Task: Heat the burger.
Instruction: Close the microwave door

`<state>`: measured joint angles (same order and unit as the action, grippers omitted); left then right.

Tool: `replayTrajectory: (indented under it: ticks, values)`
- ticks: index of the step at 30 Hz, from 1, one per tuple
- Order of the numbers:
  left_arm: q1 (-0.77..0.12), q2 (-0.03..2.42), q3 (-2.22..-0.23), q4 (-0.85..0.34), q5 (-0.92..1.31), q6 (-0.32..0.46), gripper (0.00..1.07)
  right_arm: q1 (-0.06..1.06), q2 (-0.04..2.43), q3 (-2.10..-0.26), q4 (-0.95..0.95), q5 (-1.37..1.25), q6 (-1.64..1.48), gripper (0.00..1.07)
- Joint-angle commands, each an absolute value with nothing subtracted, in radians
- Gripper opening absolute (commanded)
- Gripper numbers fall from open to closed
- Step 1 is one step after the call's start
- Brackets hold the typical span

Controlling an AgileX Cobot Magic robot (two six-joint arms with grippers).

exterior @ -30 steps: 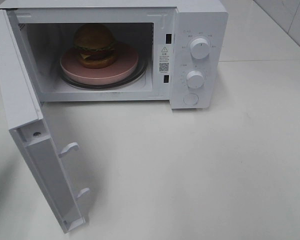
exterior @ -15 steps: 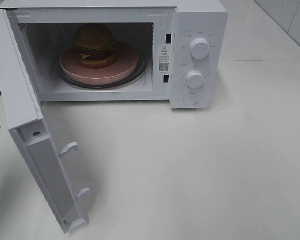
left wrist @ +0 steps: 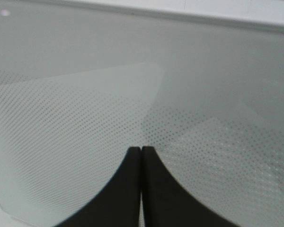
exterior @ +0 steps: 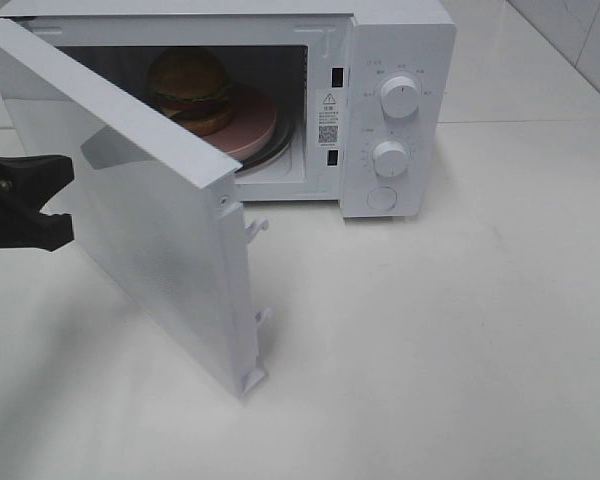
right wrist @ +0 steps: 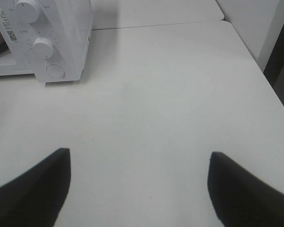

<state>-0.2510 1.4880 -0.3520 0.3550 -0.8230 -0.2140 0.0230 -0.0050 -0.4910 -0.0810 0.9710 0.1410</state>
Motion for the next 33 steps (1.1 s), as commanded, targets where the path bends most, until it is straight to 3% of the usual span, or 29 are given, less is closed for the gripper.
replayTrajectory:
  ticks: [1, 9, 14, 33]
  values:
    - [-0.287, 1.509, -0.389, 0.335, -0.838, -0.209, 0.0, 0.017, -0.031, -0.49, -0.079, 0.963, 0.155, 0.76]
    - [-0.377, 1.59, -0.482, 0.208, -0.836, -0.205, 0.0, 0.017, -0.031, -0.49, -0.079, 0.963, 0.155, 0.76]
    - [-0.461, 1.651, -0.561, 0.133, -0.832, -0.156, 0.0, 0.017, -0.031, -0.49, -0.079, 0.963, 0.155, 0.76]
    - [-0.61, 1.813, -0.762, -0.058, -0.828, -0.13, 0.0, 0.017, -0.031, -0.49, -0.079, 0.963, 0.154, 0.76]
